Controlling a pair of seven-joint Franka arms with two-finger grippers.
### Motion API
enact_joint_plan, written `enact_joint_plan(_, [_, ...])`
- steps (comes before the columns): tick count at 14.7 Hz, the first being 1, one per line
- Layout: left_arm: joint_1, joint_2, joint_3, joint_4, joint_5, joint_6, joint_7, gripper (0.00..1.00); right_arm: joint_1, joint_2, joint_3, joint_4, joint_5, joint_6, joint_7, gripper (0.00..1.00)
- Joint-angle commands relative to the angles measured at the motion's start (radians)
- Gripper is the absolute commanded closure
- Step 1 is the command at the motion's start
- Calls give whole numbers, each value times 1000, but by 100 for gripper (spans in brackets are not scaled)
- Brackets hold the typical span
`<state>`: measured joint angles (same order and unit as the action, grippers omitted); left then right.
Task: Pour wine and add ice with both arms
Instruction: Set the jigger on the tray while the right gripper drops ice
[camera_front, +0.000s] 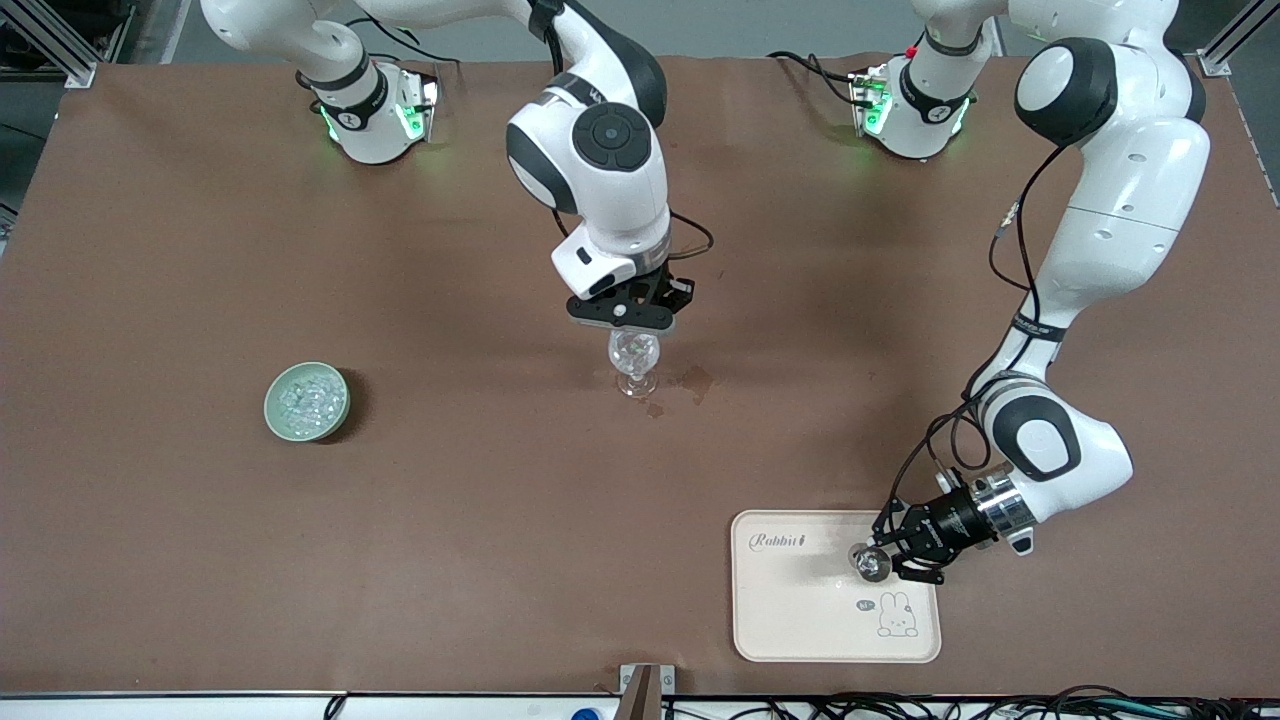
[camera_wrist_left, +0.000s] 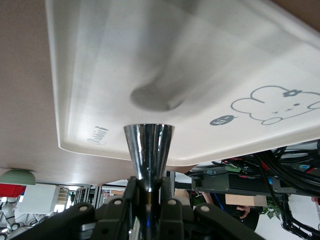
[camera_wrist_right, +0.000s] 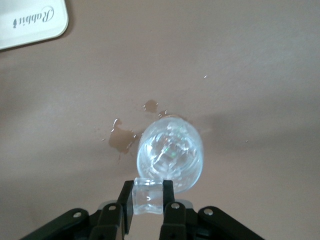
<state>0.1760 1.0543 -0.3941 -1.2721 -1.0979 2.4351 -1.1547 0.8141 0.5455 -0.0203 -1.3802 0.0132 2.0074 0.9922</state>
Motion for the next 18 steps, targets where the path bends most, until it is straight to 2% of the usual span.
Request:
enact_joint_plan(1, [-4,19,-3,17,-31,9,50,89,-12,8,-4,23,-25,-9,-18,97])
enact_joint_plan(9, [-3,16,1,2,-19,9,63,64,-3,25,-4,20,-29,-9,-47,93])
enact_joint_plan(10, [-3,13,3,2,-19,9,61,55,-3,27,-4,20,-30,-9,-47,93])
enact_joint_plan(11, [-3,10,5,2,-19,9,55,39,-3,28,-6,20,-30,-9,-47,92])
enact_joint_plan(12, [-3,7,5,2,-16,9,55,5,-4,33,-6,20,-30,-9,-49,89])
enact_joint_plan(13, [-3,6,6,2,-14,9,55,0,-9,34,-6,20,-30,-9,-52,82])
enact_joint_plan(14, [-3,3,8,2,-14,9,55,0,-13,34,-6,20,-30,-9,-69,63])
enact_joint_plan(16, [-3,-13,47,-3,-10,-4,53,0,-15,34,-7,21,-33,-6,-81,14])
enact_joint_plan(18, [6,-46,49,-30,103,-7,49,0,-15,34,-9,21,-45,2,-81,1])
